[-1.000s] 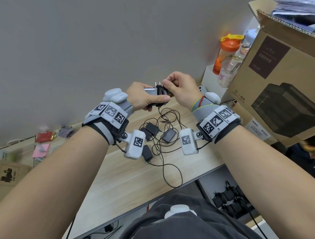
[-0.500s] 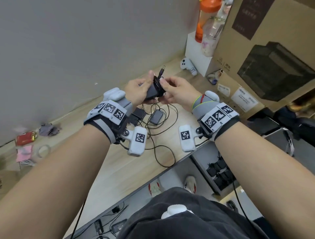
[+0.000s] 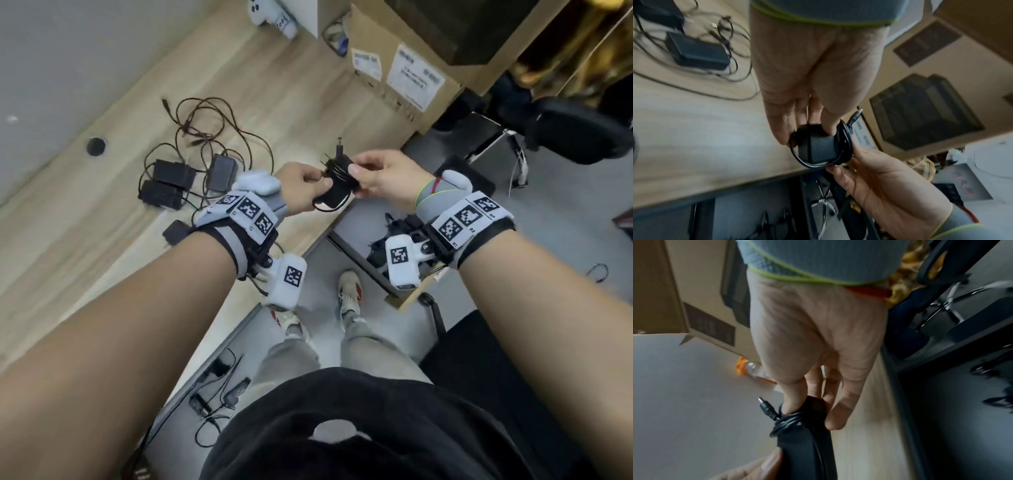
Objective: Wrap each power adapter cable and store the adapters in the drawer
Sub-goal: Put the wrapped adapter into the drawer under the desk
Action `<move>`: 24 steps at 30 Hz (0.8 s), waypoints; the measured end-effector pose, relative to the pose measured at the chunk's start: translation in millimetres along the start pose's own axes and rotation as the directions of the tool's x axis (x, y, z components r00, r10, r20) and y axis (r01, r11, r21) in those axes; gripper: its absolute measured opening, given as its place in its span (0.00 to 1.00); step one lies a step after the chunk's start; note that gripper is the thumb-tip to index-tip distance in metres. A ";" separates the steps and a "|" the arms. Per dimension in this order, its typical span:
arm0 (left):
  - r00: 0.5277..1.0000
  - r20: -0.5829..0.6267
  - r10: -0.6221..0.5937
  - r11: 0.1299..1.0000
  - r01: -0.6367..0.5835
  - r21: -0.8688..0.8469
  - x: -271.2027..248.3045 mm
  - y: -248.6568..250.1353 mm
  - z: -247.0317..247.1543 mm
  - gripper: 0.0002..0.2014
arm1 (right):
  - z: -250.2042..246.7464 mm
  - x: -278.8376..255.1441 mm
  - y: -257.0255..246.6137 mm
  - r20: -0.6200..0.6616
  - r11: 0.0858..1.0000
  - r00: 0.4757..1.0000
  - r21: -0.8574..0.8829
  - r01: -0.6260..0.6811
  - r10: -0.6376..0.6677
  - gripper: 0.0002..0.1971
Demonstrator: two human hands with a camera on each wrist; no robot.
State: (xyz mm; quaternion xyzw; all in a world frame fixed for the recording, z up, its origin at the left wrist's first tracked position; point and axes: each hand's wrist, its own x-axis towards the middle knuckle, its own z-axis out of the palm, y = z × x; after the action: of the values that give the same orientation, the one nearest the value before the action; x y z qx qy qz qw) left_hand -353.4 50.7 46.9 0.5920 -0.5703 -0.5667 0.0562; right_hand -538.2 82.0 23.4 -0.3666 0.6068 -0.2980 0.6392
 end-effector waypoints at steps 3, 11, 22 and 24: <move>0.999 0.050 -0.023 1.000 0.022 0.006 16.5 -6.5 38.6 0.09 | -27.6 -6.6 29.5 -0.076 0.998 0.995 -0.019 -0.060 0.059 0.13; 0.966 0.237 -0.106 0.985 0.068 0.161 48.5 -36.5 119.7 0.23 | -79.5 9.0 130.0 -0.173 0.980 0.970 -0.068 -0.186 0.172 0.10; 0.945 0.275 -0.176 0.925 0.063 0.374 112.7 -106.7 191.4 0.22 | -82.9 87.0 246.3 -0.223 0.898 0.951 -0.339 -0.282 0.214 0.11; 0.949 0.266 -0.171 0.916 0.053 0.398 121.7 -115.4 196.2 0.22 | -81.7 95.3 251.4 -0.229 0.886 0.952 -0.373 -0.276 0.201 0.08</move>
State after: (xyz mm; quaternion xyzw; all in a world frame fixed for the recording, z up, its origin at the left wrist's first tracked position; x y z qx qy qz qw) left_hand -462.6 114.2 -178.2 0.5320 -0.6373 -0.5275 -0.1803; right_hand -627.4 133.7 -238.0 -0.3829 0.7520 -0.1188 0.5233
